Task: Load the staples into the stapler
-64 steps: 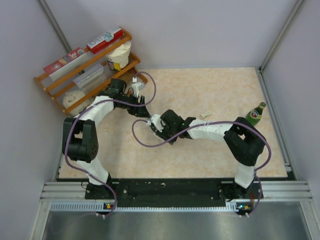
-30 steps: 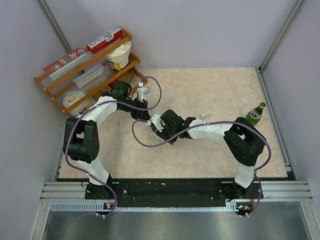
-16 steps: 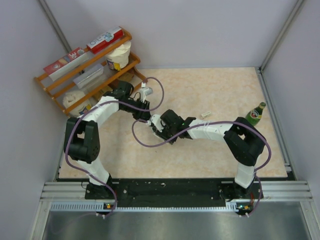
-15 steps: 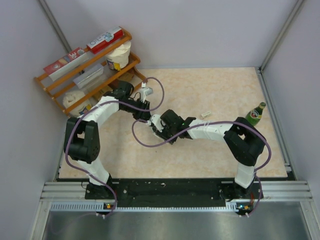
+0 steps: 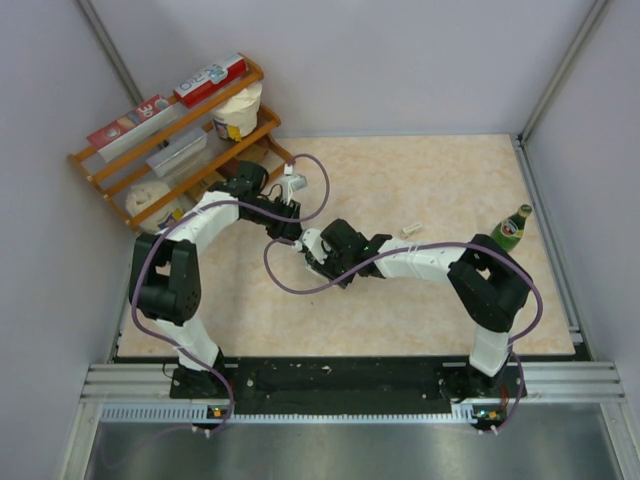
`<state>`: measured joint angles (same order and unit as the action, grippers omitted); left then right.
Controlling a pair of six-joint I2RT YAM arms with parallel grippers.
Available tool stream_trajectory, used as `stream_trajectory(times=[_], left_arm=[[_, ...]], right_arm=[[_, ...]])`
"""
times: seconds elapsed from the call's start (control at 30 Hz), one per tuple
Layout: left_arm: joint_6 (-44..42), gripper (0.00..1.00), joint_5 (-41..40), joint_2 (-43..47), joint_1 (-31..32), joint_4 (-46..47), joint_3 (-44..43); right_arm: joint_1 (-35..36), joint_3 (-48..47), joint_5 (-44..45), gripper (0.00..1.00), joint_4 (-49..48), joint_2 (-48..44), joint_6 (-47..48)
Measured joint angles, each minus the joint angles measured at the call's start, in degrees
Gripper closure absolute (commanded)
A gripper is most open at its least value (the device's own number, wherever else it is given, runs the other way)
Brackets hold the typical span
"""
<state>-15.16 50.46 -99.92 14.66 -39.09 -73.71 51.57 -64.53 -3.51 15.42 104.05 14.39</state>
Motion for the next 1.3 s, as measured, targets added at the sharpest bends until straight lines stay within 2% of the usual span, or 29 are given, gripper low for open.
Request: stream_trajectory(times=[1.03,1.3], left_arm=[[-0.33,0.61,3.45,-1.97,-0.59,-0.07,-0.68],[-1.42,0.60,4.17,-2.36,0.13,0.22,-0.83]], right_arm=[[0.00,0.02,-0.04,0.69,-0.11,0.00,0.31],[0.39,1.57,-0.61,0.69,-2.99,-0.48,2.08]])
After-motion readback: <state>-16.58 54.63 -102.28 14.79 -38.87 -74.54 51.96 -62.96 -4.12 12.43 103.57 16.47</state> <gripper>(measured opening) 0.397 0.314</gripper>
